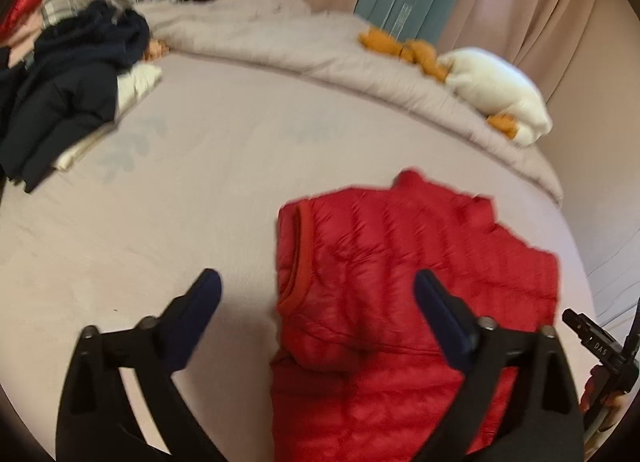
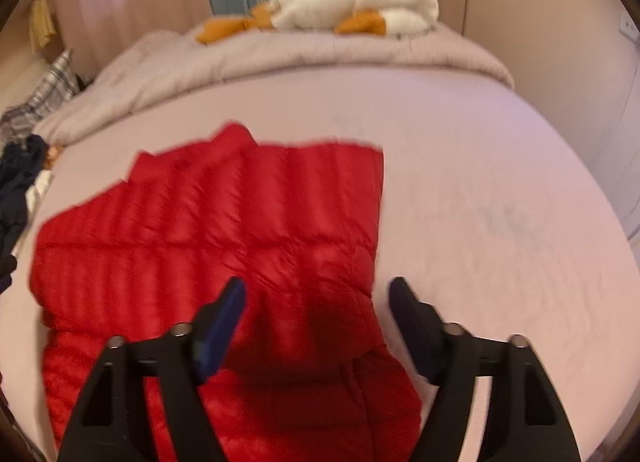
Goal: Fold large clothes
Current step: 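Move both grippers over the jacket toward its hem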
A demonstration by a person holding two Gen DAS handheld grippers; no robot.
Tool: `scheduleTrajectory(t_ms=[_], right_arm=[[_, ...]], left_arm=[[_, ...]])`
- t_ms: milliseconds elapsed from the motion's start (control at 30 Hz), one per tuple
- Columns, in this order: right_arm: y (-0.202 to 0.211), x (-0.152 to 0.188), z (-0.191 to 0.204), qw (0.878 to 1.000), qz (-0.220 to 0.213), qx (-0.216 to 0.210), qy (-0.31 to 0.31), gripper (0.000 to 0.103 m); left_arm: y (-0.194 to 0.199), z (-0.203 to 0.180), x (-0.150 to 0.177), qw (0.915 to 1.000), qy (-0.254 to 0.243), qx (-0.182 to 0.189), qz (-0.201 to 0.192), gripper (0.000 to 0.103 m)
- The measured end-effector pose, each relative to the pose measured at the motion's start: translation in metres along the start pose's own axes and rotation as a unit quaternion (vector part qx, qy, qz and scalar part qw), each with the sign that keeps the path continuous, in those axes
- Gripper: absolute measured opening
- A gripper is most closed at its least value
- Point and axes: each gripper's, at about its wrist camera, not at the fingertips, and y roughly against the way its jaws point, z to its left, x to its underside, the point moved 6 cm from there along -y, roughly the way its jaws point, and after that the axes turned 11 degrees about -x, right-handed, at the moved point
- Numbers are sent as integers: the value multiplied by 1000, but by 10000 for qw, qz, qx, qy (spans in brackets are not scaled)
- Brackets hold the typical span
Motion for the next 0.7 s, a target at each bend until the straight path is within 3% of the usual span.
scheduleTrajectory(t_ms=[300, 700], right_arm=[[88, -17, 31, 9940, -978, -90, 486, 97], [154, -4, 44, 9822, -1714, -217, 738, 101]], left_arm=[[94, -9, -8, 9974, 28, 298, -662, 103], [154, 3, 42, 9956, 249, 633, -640, 103]])
